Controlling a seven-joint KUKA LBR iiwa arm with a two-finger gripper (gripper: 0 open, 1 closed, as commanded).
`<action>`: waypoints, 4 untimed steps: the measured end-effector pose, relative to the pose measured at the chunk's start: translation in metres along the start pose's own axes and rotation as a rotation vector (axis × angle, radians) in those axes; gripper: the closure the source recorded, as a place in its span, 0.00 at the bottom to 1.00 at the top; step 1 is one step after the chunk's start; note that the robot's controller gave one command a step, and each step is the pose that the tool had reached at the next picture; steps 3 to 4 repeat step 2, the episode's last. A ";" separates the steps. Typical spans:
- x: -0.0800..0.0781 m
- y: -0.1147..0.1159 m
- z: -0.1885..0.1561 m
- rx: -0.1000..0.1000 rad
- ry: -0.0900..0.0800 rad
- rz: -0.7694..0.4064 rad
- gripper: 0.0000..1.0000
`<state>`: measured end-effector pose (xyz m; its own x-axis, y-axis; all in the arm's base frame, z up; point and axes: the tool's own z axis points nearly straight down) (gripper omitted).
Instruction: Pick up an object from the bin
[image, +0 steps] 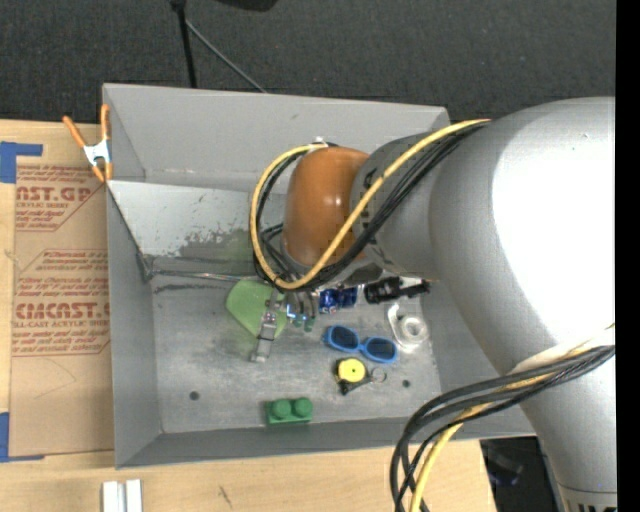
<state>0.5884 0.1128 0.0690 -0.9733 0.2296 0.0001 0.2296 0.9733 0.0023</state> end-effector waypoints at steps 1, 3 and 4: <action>-0.002 -0.002 -0.002 0.000 -0.005 0.002 1.00; -0.010 -0.017 -0.138 -0.002 -0.010 -0.017 1.00; -0.010 -0.017 -0.138 -0.002 -0.010 -0.017 1.00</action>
Offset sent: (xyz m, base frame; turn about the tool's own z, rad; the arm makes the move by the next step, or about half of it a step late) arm 0.0000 0.0000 0.0000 0.0000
